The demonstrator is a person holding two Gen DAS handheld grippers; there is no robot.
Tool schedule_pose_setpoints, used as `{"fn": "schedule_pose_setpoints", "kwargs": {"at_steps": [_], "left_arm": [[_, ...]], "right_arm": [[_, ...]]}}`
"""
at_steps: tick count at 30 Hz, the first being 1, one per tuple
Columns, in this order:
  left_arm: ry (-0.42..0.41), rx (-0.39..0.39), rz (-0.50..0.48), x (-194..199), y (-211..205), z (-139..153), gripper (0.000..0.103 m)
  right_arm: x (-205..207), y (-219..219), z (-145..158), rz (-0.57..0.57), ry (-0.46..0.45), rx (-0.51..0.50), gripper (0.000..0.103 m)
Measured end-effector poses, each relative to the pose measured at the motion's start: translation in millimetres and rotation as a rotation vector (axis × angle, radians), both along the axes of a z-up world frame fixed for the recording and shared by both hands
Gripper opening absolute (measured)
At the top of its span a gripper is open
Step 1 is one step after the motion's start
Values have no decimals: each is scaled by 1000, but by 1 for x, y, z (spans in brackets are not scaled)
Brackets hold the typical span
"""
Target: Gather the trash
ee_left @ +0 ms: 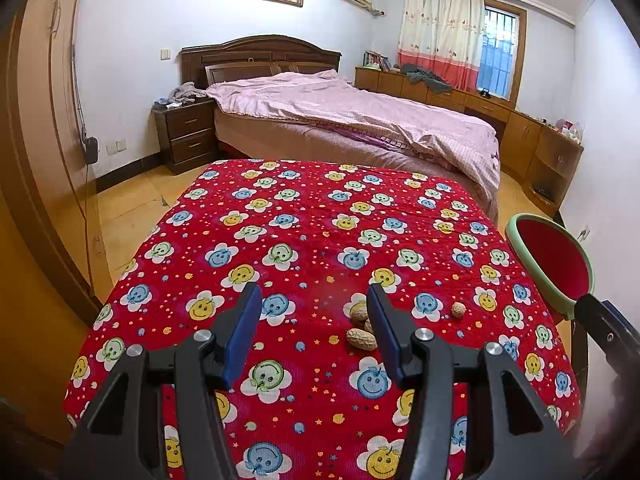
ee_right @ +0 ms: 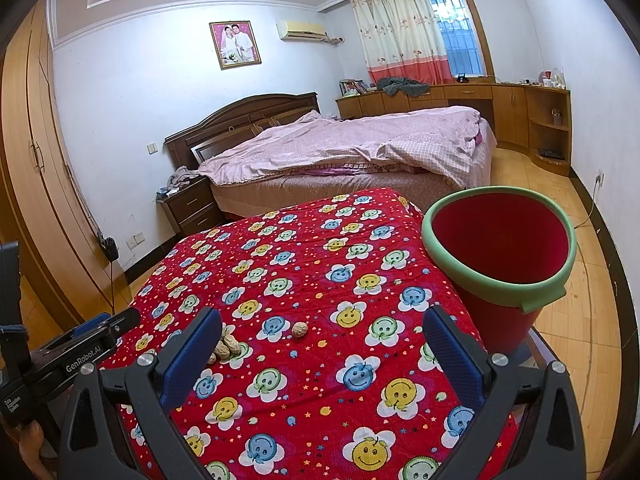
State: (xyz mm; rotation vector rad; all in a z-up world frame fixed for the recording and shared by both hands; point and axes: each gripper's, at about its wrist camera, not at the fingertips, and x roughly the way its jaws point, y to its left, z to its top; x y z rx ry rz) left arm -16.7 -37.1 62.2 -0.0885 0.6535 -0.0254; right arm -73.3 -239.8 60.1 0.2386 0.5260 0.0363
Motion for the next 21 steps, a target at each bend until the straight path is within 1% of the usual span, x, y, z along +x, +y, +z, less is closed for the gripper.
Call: {"fn": "schedule_pose_setpoints", "kwargs": {"at_steps": [21], "left_arm": [[-3, 2, -1, -1, -1, 1, 55]], "right_arm": [[1, -1, -1, -2, -1, -1, 102]]}}
